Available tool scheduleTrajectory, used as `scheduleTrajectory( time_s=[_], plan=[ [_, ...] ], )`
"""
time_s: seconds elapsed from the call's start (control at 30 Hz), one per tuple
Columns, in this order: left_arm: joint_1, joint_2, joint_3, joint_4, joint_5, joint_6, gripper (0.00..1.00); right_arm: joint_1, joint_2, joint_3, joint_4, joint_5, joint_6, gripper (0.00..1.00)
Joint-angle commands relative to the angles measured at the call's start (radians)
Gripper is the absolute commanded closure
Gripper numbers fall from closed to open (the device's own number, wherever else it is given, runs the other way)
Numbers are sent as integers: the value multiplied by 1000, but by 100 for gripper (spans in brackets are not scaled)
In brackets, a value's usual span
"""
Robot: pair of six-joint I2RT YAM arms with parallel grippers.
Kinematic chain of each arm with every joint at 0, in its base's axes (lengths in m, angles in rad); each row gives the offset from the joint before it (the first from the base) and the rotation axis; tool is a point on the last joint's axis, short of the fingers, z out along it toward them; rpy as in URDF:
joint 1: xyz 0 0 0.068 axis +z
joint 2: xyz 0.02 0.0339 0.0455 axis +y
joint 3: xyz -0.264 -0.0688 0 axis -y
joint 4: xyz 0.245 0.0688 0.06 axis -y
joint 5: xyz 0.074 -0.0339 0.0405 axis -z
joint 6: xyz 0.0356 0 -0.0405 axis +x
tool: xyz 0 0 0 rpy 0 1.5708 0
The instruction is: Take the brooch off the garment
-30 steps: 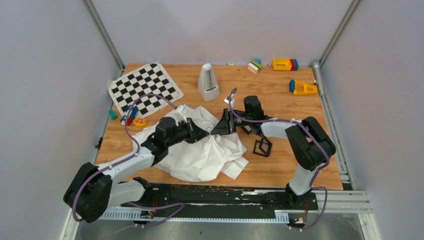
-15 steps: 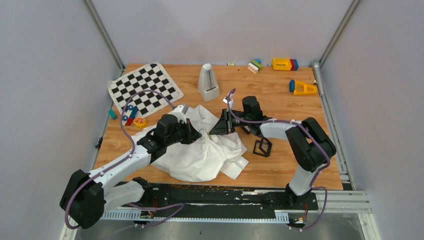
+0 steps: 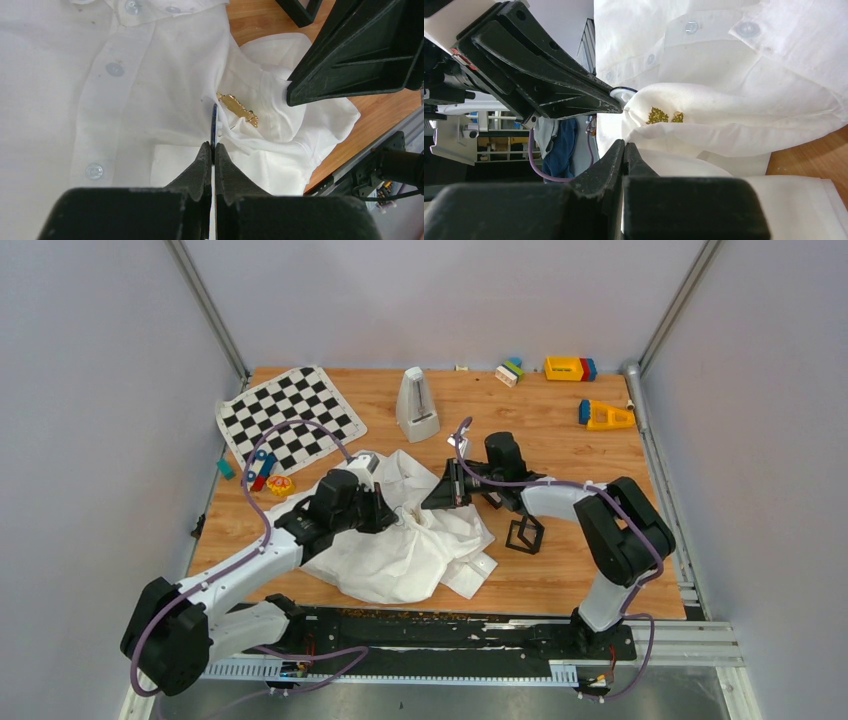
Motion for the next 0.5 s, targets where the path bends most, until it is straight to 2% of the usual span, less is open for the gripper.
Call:
scheduleTrajectory(
  time_s=[0.0, 0.2, 0.43, 0.47],
  plan=[
    [-5, 30, 72, -68, -5, 50, 100, -7, -85, 12, 11, 31, -27, 100],
    [-4, 74, 97, -151, -12, 74, 100, -47, -156, -51, 47, 93, -7, 100],
    [-4, 33, 144, -283, -51, 84, 100, -88, -180, -85, 54, 132, 18, 100],
    [-5, 20, 149, -298, -50, 85, 100, -90, -177, -83, 54, 128, 17, 97]
  ],
)
